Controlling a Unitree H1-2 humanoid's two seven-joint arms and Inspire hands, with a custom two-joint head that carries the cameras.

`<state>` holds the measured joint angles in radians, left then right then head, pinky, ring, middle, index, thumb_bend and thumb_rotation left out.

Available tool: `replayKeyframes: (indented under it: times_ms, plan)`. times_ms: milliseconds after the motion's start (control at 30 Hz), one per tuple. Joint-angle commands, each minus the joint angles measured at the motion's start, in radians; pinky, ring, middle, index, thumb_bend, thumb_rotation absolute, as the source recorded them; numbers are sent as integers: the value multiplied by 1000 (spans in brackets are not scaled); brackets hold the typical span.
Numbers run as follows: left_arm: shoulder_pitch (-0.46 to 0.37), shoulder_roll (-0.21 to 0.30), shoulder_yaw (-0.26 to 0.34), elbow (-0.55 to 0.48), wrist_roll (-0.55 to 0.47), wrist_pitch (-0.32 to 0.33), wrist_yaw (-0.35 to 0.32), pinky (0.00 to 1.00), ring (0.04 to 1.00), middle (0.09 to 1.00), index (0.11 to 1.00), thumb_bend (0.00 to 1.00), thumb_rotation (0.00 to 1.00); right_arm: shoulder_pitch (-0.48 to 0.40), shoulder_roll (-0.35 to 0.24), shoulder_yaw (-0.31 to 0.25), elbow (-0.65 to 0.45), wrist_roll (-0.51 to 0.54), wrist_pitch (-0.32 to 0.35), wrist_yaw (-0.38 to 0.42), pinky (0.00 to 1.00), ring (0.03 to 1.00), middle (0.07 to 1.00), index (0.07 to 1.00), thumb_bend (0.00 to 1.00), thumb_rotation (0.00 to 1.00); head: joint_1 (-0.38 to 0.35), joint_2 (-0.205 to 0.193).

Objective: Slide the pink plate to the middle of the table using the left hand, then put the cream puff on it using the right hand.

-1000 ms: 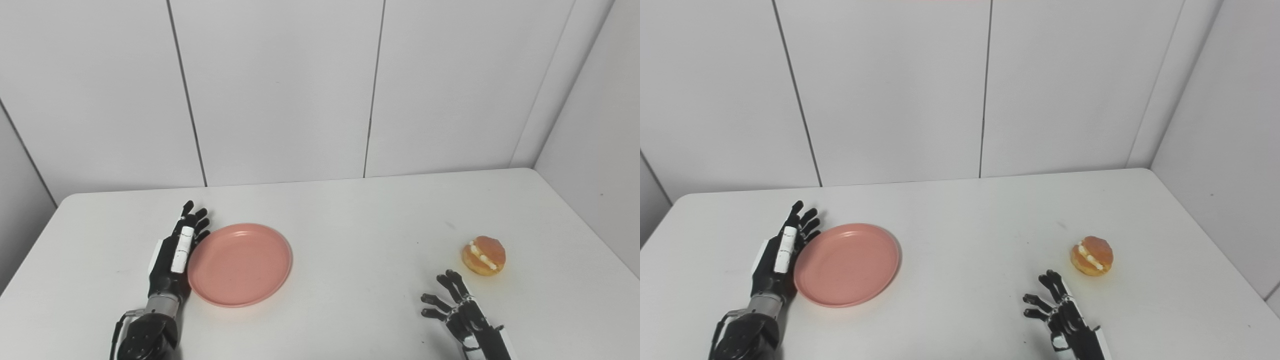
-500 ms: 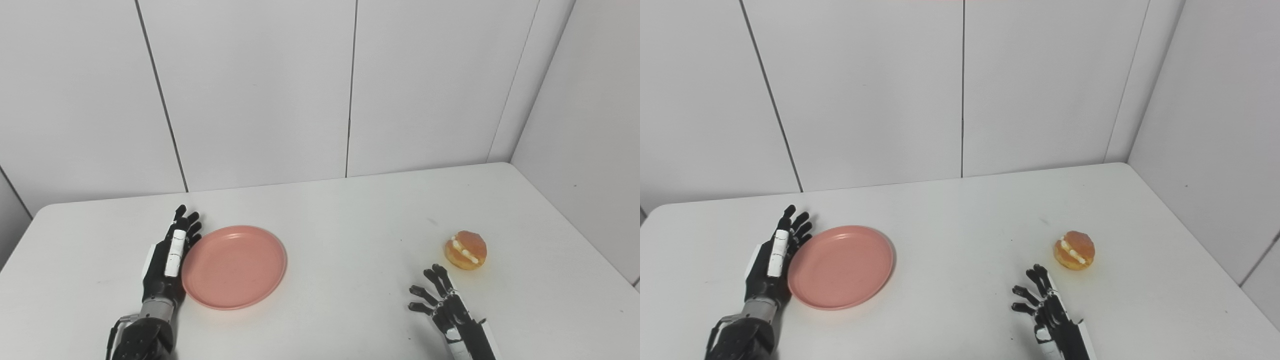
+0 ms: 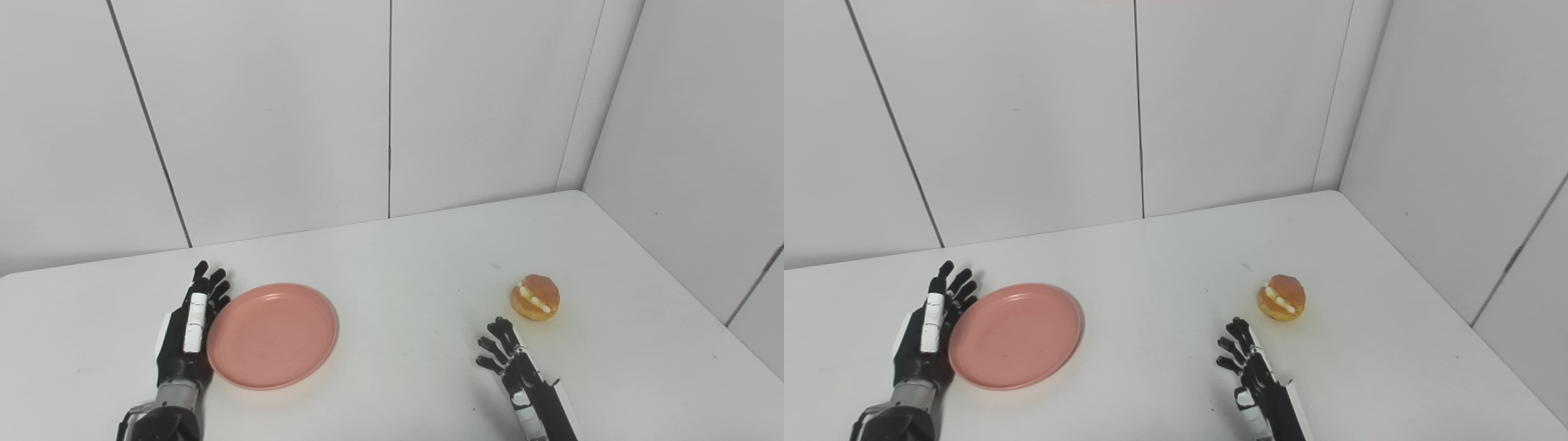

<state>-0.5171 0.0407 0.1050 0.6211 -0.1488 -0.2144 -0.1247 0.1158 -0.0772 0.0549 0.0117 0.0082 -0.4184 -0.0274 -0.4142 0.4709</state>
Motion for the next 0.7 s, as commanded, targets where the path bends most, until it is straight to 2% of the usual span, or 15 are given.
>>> replayKeyframes:
  times_ms: [0, 233, 400, 667]
  plan:
    - [76, -49, -18, 61, -3, 3, 1, 938, 935, 936, 1000, 1000, 879, -7, 77, 84, 84, -45, 164, 35, 858, 900, 937, 954, 824, 986, -1, 0]
    - [76, -72, -28, 58, 8, 2, 11, 956, 939, 945, 1000, 1000, 886, -9, 90, 88, 85, -62, 163, 26, 900, 901, 936, 953, 823, 997, -24, -2]
    - [74, -79, -42, 52, 19, -4, 16, 948, 934, 940, 1000, 963, 910, -11, 94, 95, 86, -59, 161, 21, 911, 906, 938, 952, 833, 988, -38, 0]
    - [74, -85, -25, 66, 5, 7, 23, 965, 946, 953, 1000, 963, 917, -13, 94, 96, 85, -60, 166, 19, 925, 905, 942, 954, 836, 992, -39, 1]
